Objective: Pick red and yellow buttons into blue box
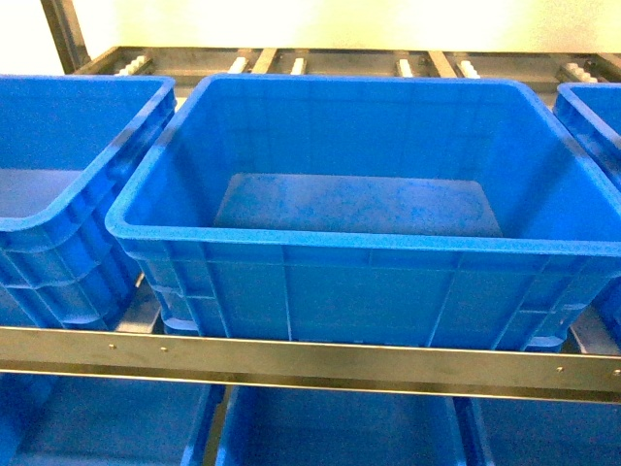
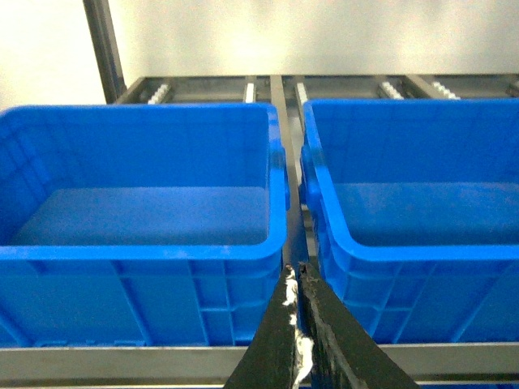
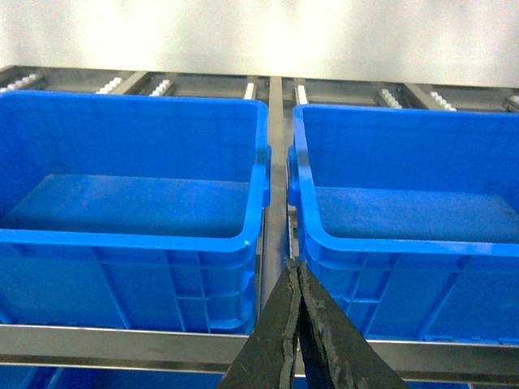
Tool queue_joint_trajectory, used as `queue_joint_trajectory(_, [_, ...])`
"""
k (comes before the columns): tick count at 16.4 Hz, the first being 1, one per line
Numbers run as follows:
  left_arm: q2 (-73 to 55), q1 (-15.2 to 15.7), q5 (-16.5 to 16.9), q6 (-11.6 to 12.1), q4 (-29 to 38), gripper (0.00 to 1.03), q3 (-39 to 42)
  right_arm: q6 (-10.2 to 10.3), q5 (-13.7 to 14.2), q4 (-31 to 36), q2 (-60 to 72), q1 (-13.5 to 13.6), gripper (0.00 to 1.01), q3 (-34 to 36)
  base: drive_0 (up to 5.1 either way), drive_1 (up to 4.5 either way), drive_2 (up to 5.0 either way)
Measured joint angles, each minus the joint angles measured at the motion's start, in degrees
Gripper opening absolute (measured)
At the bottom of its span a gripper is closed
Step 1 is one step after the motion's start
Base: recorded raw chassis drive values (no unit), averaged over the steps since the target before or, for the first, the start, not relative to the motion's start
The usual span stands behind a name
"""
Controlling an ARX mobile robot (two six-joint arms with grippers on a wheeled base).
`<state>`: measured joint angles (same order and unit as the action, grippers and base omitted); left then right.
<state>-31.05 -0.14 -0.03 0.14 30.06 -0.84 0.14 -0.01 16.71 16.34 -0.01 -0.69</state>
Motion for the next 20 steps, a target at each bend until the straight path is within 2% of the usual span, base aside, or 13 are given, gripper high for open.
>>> queue_joint_trajectory(6, [12.52,0.00,0.02,0.02,-11.61,0.02,0.02,-0.02,-0.02,-7.26,-6.84,0.00,0.02,-0.04,0.0,0.00,0.0])
queue_joint_trajectory(8, [15.30,0.00,0.02,0.02,-14.25,0.02,0.02,-0.02,-0.02,-16.48,-16.20,0.00,0.02,-0.09,0.0,0.00,0.0])
queue_joint_trajectory(14, [21.18,0.00,0.02,0.00,-20.00,0.02,0.02,-0.02,-0.02,-16.94,-16.13,0.00,0.02,-0.07,0.0,0.00,0.0])
queue_joint_trajectory(15, [23.69,0.00,0.00,0.02,-23.74,0.02,-0.04,-0.02,-0.02,-16.92,-16.13,0.00,0.02,-0.07,0.0,0.00,0.0])
queue_joint_trajectory(16, [28.79,0.00,0.04,0.02,-30.80,0.02,0.00,-0.02,-0.02,-16.92,-16.13,0.00,0.02,-0.07,0.0,0.00,0.0])
queue_joint_trajectory(17, [30.53,0.00,0.04,0.02,-29.24,0.02,-0.02,-0.02,0.00,-16.96,-16.13,0.00,0.02,-0.07,0.0,0.00,0.0])
queue_joint_trajectory(20, [30.47,0.02,0.02,0.00,-30.64,0.02,0.00,-0.02,-0.04,-16.96,-16.13,0.00,0.02,-0.07,0.0,0.00,0.0])
